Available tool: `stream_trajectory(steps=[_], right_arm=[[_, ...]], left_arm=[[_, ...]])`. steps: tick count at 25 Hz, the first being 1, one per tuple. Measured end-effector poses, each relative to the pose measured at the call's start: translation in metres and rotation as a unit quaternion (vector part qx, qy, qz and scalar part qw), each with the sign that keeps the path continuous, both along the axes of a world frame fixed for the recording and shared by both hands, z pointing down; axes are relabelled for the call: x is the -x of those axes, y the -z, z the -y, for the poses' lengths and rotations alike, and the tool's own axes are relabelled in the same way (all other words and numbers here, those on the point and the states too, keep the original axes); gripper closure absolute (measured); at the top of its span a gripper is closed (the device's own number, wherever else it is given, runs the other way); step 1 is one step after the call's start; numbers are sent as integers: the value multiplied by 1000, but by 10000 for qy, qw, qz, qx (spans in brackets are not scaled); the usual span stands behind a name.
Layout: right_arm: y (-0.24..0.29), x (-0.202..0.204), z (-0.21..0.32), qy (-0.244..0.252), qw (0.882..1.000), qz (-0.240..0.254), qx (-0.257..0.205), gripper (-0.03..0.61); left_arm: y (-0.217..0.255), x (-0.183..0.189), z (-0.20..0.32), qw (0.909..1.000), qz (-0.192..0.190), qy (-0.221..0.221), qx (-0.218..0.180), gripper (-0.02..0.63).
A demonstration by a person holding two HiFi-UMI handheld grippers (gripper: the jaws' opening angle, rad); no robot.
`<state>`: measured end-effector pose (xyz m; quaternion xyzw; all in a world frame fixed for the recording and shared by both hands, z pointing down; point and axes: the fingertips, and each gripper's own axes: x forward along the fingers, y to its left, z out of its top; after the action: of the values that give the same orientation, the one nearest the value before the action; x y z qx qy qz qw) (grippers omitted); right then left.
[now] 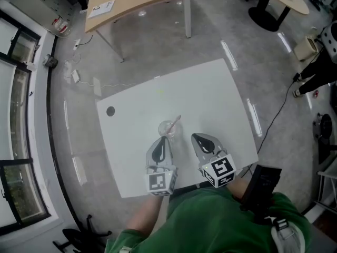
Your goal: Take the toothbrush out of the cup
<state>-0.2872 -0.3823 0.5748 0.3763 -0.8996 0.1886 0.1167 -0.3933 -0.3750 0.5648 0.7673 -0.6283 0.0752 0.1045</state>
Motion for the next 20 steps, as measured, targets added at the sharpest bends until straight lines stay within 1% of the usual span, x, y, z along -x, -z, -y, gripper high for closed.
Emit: stream_trajectory(steps=[4,10,12,15,17,20], right_arm=[[-15,5,7,-45,9999,-72,149,578],[-35,11,15,-50,9992,-143,357,578],[-40,13,15,-34,9991,-161,403,578],[-43,14,17,-48,9989,-168,433,578],[-44,13,19,-70,9988,-169,452,578],[-45,11,20,-112,9986,-174,482,578]], left_arm=[[-24,-1,14,9991,92,-180,369,609],[-45,-2,28,9975,228,-301,592,609],[-51,-3,30,9961,435,-395,666,609],[-60,-12,35,9890,969,-745,832,603],[-64,-19,39,9834,1189,-1009,927,554],[-74,-27,44,9753,1401,-1275,1139,511]])
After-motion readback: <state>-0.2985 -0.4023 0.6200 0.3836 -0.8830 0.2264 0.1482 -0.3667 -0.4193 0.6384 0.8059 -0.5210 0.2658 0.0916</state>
